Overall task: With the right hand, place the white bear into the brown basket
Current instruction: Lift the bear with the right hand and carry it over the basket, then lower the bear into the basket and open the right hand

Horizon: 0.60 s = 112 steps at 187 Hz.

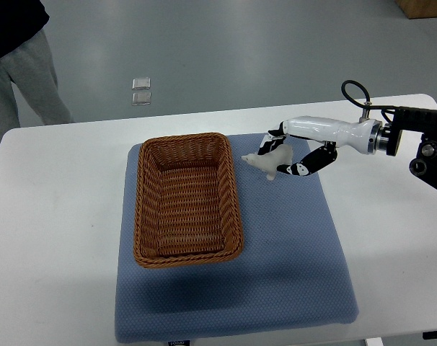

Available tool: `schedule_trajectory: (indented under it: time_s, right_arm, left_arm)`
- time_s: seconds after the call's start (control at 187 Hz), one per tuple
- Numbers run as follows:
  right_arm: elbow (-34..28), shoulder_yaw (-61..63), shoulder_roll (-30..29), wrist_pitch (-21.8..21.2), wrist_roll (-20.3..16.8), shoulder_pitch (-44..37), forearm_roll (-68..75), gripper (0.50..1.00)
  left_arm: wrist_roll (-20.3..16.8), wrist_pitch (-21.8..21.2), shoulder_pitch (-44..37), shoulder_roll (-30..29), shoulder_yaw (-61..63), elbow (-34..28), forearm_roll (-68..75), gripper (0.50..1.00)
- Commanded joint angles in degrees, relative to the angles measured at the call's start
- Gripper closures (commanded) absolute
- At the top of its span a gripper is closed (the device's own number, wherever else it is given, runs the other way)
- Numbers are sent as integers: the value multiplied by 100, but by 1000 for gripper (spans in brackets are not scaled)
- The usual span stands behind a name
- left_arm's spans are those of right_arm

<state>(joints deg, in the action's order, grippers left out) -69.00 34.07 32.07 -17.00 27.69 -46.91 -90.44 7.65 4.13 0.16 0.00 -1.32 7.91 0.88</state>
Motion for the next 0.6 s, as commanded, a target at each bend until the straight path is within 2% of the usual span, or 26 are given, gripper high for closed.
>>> schedule_trajectory:
  time_s: [0.0, 0.236, 0.594]
  right_arm:
    - [9, -6, -280, -31, -71, -231, -9, 918]
    - [106, -50, -1045, -32, -133, -257, -61, 916]
    - [739, -278, -2222, -5, -273, -196, -255, 914]
  left_arm:
    - [0, 0, -7, 0, 1, 0, 0, 500]
    - [0, 0, -7, 0, 9, 0, 0, 500]
    - [0, 0, -7, 0, 18, 0, 0, 500]
